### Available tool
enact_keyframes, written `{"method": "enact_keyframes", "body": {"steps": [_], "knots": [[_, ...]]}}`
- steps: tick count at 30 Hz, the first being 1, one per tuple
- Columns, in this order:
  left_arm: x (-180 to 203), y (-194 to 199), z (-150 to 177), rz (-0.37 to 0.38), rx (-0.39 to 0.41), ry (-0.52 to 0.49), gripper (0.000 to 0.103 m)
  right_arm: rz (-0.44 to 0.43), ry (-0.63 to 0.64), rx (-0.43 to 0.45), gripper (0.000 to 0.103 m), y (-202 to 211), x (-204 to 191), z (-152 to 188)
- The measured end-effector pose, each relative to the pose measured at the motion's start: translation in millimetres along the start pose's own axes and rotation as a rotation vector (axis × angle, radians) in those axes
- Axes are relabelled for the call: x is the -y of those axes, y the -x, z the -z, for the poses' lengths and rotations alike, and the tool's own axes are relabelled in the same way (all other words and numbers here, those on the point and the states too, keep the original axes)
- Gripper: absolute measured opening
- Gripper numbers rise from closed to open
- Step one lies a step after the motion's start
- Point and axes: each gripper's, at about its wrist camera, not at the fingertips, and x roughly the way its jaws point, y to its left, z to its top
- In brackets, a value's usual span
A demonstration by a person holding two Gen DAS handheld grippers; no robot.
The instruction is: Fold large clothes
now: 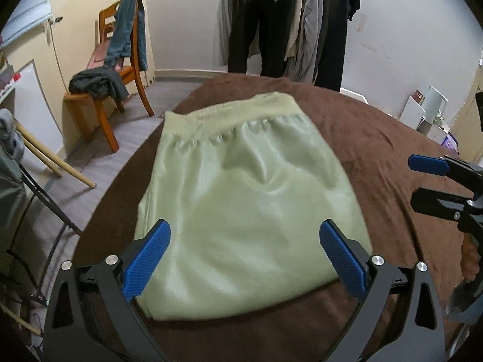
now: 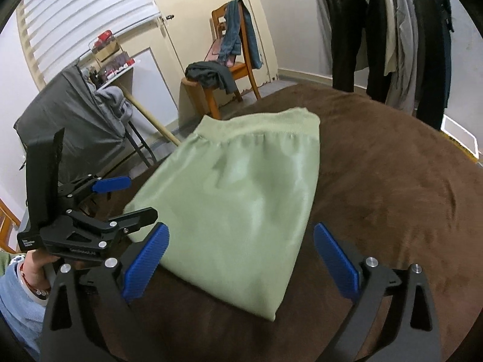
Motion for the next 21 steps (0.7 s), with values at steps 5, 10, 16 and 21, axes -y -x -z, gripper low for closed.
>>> {"method": "enact_keyframes", "body": {"steps": [5,10,16,21], "knots": [[23,42,2,-0.019,0.008,-0.002,0.097,0.028,-0.007,0.002,0.096,38,-15,6],[37,88,14,-0.003,-0.006,0.095,0.097,0.110,0.030,0.012,0.096,81,-36,16],[54,124,33,-0.030,0.007,0.145,0.097,0.154,0.082,0.001,0.096,121,-62,31],[78,143,40,-0.051,0.017,0.094,0.097,0.173,0.095,-0.007,0.096,138,-72,47]]}}
